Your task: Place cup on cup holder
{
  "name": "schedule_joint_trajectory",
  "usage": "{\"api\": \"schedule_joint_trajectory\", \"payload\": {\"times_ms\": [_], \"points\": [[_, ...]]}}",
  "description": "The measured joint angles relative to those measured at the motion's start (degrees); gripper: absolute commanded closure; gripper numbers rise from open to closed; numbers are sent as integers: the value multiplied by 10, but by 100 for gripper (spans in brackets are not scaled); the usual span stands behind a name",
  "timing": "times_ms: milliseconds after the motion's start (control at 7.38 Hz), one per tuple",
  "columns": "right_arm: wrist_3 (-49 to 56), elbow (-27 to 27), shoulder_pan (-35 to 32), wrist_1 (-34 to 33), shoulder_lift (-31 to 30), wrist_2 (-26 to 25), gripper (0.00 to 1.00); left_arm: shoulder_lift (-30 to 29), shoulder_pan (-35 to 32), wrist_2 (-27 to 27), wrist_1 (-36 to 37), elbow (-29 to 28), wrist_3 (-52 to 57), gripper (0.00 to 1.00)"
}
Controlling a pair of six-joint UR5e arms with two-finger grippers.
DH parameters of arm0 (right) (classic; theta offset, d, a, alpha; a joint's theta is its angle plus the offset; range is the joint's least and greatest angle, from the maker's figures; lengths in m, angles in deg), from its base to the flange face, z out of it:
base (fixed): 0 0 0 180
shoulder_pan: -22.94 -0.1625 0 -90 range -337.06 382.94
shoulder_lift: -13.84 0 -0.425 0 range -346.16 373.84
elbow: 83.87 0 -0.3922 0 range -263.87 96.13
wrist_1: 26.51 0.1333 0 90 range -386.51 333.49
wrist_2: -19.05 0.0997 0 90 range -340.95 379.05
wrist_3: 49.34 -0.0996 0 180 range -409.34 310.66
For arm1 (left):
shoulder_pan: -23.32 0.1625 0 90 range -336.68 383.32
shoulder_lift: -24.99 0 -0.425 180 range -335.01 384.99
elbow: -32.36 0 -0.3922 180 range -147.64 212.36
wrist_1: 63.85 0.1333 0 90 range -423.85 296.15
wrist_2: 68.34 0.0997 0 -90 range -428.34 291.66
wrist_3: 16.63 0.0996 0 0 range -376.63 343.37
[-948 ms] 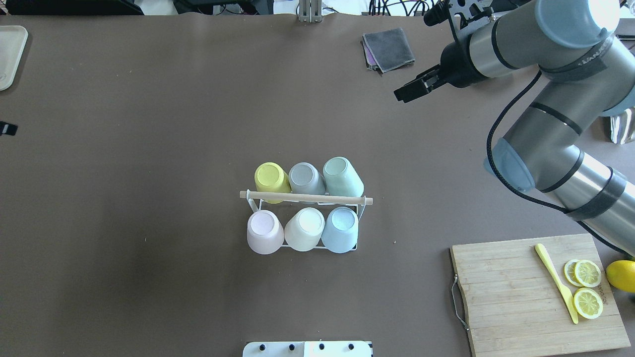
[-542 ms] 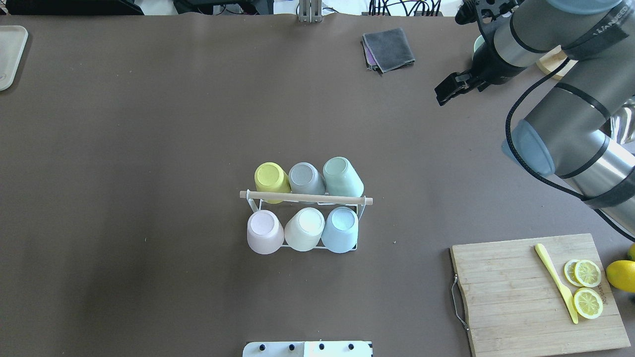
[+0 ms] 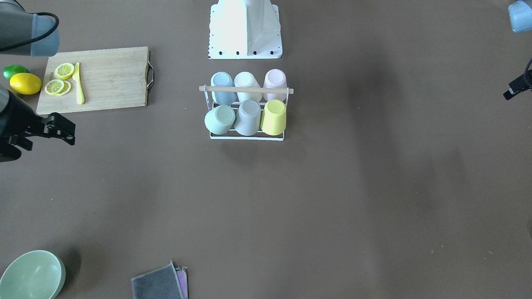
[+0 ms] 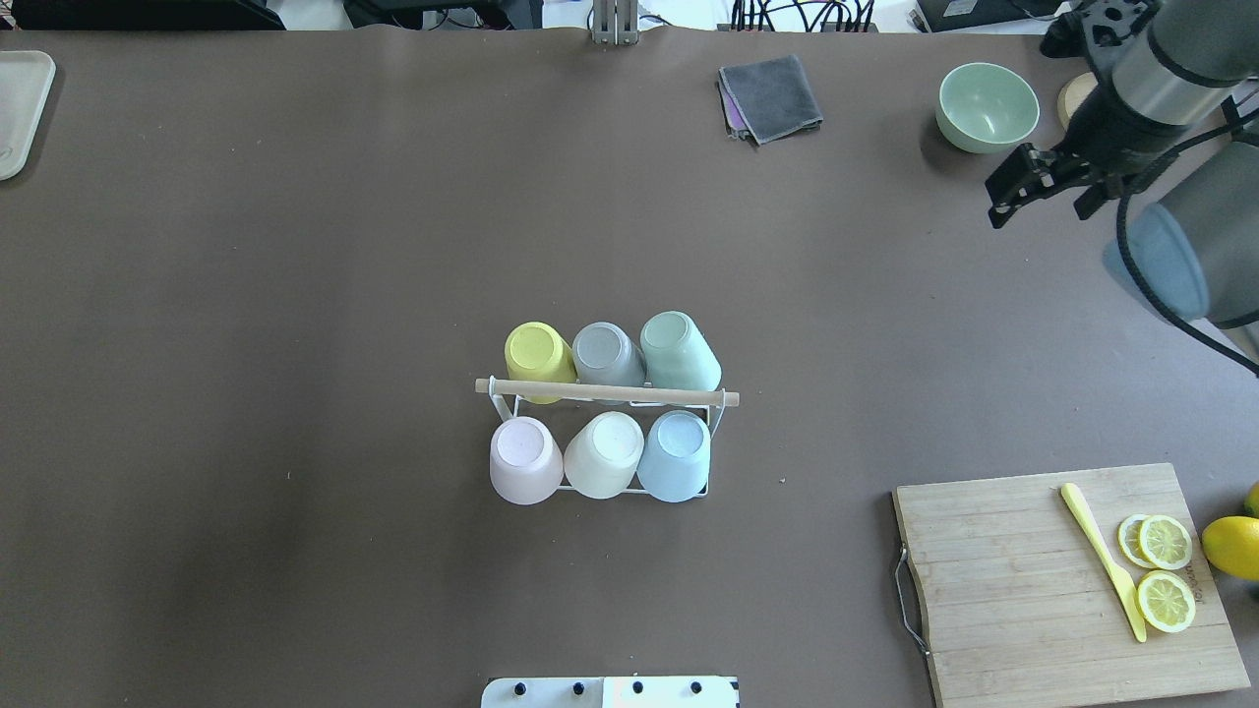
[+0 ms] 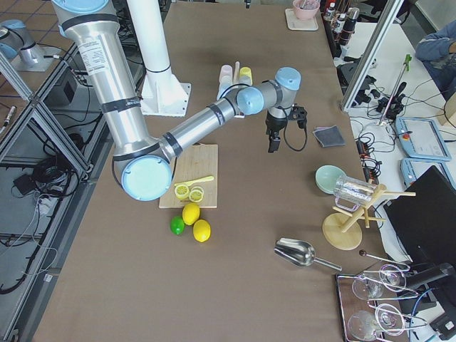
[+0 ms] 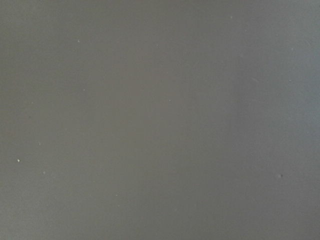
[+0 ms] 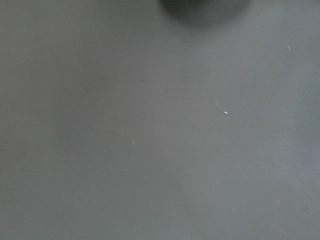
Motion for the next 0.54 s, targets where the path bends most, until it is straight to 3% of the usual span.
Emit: {"api": "schedule_joint_trajectory", "payload": {"times_ms": [271,542], "points": [[5,12,-42,-2,-78,9,0,11,-13,7,7,-6,11,2],[75,7,-101,-1,-157,20,0,19,-30,16,9,-29,72,2]]}}
